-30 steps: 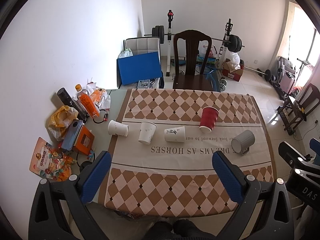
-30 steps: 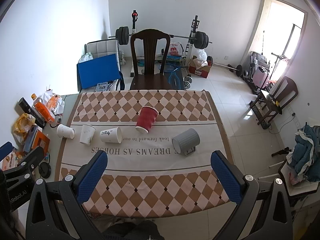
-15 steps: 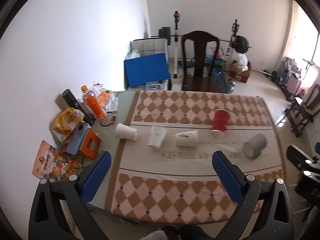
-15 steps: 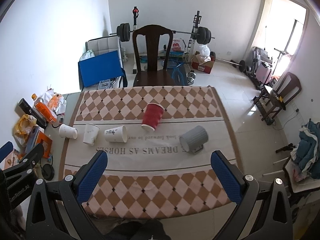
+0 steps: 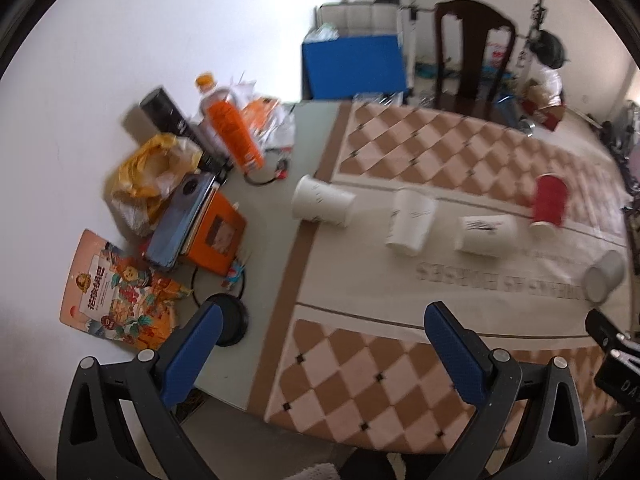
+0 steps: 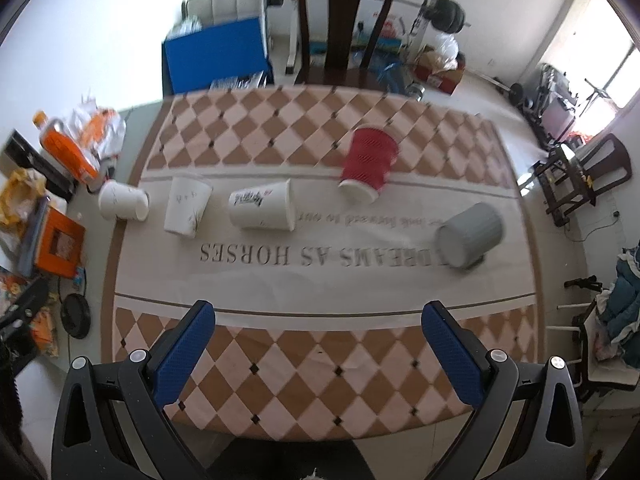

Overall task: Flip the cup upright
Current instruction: 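Reach the left gripper to the white bird-print cup and close on it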

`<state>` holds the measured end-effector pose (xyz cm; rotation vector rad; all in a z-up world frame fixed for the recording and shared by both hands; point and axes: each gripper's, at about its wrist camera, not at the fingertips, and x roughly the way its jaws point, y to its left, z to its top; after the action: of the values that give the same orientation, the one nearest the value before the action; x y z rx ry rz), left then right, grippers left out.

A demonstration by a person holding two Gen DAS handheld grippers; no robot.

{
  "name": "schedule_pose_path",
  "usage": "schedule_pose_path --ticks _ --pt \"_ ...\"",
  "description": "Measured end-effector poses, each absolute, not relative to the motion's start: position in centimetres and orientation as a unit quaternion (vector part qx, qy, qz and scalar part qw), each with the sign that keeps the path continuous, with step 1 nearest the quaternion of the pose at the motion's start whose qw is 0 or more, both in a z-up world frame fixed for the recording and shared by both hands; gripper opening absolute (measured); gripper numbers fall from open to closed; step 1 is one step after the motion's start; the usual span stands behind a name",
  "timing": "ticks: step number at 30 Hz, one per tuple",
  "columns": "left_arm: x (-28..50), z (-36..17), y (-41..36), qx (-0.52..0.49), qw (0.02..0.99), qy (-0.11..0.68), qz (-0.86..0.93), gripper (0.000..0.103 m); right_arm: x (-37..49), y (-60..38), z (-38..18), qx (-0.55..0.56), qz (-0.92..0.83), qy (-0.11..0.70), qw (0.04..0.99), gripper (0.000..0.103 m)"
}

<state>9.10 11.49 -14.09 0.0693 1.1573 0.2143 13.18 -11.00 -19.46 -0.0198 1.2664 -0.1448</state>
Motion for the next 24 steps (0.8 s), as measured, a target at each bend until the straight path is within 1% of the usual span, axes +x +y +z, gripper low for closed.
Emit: schedule_pose_path --ticks 5,10,12,13,14,15,19,22,24 --pt "11.8 -17.9 14.1 0.021 0.806 0.576 0.134 0.103 15.9 -8.3 -24.6 -0.027 -0.051 0.623 0.78 0.103" --pt "15.1 -22.1 16.6 -0.016 0.776 0.608 0.168 0.103 19.0 -6.2 -29.6 -0.046 -0.038 0.651 0.756 0.103" --pt "16.3 -23.7 17.4 -0.036 0.763 0.619 0.181 0.103 20.1 -5.8 -31.3 -0.049 -0.041 0.663 0.746 0.1" --pt "17.1 -24.7 18.0 -0.051 0.753 0.628 0.189 0.103 20.5 -5.7 -32.4 -0.052 -0.046 0.67 0.739 0.098" --pt "17.7 -25.3 18.4 -0.066 0.746 0.634 0.193 0.103 20.9 -5.7 -33.5 -0.053 -0.048 0.678 0.731 0.092" --pt "18.3 -26.0 19.0 -0.086 0.738 0.64 0.196 0.103 21.2 -5.7 -34.4 -0.051 -0.049 0.686 0.724 0.089" --pt "20.9 -28.5 20.3 -0.174 0.712 0.653 0.19 0.103 21.7 -6.3 -37.6 -0.037 -0.061 0.711 0.7 0.087" --pt "22.7 -30.1 20.7 -0.234 0.695 0.655 0.182 0.1 21.9 -7.0 -39.1 -0.019 -0.075 0.72 0.69 0.087" --pt "23.9 -30.8 21.0 -0.272 0.688 0.647 0.182 0.092 22.1 -7.4 -39.6 -0.007 -0.086 0.719 0.689 0.087"
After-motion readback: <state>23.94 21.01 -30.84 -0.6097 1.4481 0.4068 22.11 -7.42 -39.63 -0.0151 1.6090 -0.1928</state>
